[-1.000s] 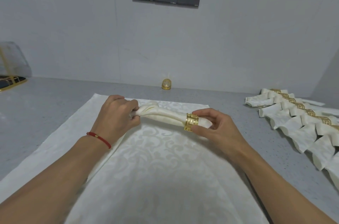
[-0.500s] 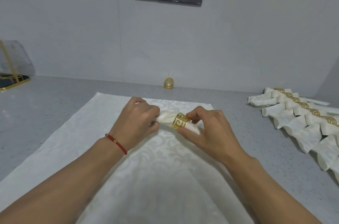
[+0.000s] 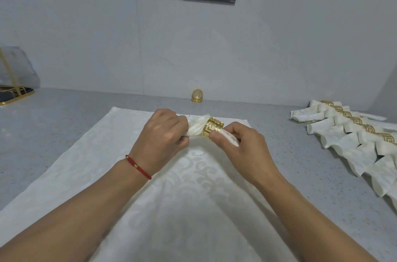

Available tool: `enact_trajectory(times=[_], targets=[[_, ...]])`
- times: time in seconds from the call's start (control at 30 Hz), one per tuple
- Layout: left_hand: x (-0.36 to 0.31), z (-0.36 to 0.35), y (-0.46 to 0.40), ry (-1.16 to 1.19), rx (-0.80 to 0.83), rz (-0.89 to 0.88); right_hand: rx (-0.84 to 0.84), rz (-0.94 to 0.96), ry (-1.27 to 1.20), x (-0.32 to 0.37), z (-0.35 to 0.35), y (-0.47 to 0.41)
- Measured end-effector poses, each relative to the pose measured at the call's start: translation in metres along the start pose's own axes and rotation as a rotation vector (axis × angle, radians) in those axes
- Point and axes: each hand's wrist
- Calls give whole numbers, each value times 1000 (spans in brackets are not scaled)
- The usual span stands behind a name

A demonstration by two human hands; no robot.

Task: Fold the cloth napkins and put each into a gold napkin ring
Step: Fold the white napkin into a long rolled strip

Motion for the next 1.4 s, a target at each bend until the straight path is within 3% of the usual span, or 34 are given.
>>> enact_trajectory(times=[0.17, 0.4, 0.53, 0.93, 1.07, 1.17, 1.3, 1.4], targets=[[5, -1, 0, -8, -23, -3, 41, -138, -479, 6, 6, -3], [-2, 2, -2, 6, -38, -148, 42, -343, -496, -5, 10, -8], [-3, -1, -1, 10, -8, -206, 120, -505, -720, -11, 6, -6], [-4, 1, 2, 38, 20, -276, 105, -486, -752, -11, 2, -6], [-13, 5, -4, 71, 61, -156, 26, -447, -785, -5, 2, -4], [-17, 8, -9, 160, 239, 24, -8, -369, -681, 3, 5, -1], [-32, 21, -18, 565, 489, 391, 25, -166, -512, 15, 11, 3], [-35, 22, -22, 706, 550, 446, 86, -76, -449, 19, 7, 7]])
Point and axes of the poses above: each hand's wrist, its own y-axis away from the middle knuckle, its own z-axis out of the back of the hand, x = y × z, and after that the axes turned 6 degrees about z, right-handed
